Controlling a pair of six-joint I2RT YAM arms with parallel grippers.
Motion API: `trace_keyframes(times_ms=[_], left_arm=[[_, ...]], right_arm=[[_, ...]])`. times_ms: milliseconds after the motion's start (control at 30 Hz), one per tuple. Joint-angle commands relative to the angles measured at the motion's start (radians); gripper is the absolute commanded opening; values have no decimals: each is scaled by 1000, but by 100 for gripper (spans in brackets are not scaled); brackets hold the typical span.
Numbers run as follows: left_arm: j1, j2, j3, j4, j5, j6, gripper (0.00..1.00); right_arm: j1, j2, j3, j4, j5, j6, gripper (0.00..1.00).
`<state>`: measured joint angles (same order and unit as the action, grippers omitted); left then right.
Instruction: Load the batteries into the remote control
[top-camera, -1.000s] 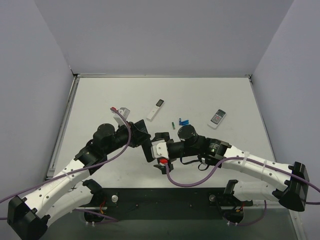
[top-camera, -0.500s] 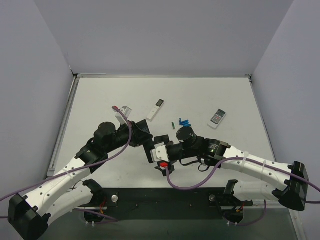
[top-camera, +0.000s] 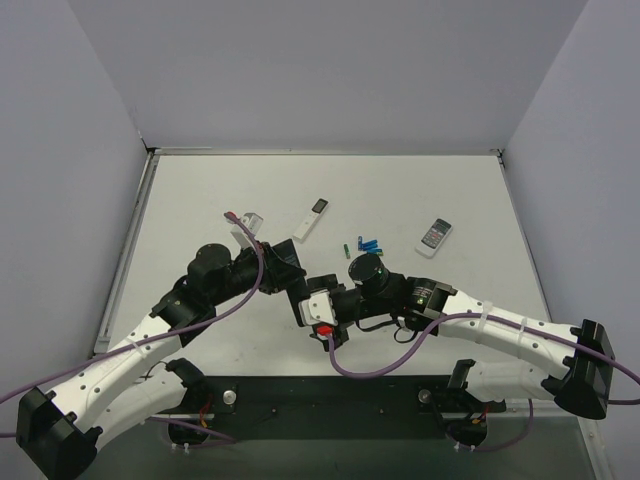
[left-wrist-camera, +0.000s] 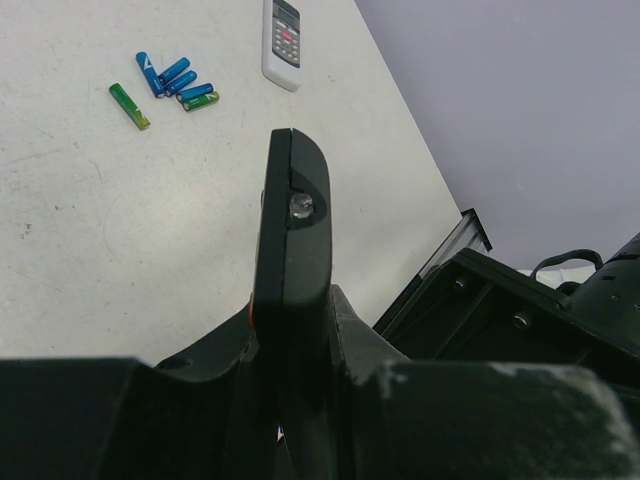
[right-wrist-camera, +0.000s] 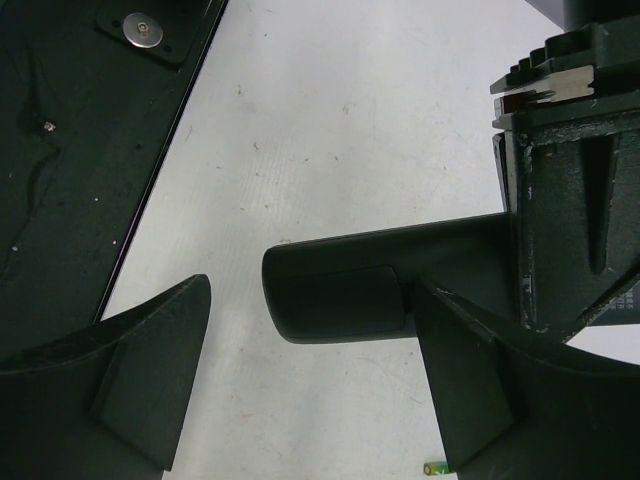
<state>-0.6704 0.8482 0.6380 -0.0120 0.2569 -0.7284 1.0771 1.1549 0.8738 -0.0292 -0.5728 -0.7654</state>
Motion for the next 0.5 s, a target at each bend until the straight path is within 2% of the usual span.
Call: trace_keyframes(times_ms=[0, 233, 467], left_arm=[[3, -17, 51, 98, 38, -26, 0], [17, -24, 54, 113, 79, -20, 0], [25, -34, 66, 121, 125, 26, 0]], right_arm=[[7, 20, 25, -20, -30, -15, 75], [9, 57, 40, -84, -6, -46, 69], [10, 106, 57, -146, -5, -63, 48]])
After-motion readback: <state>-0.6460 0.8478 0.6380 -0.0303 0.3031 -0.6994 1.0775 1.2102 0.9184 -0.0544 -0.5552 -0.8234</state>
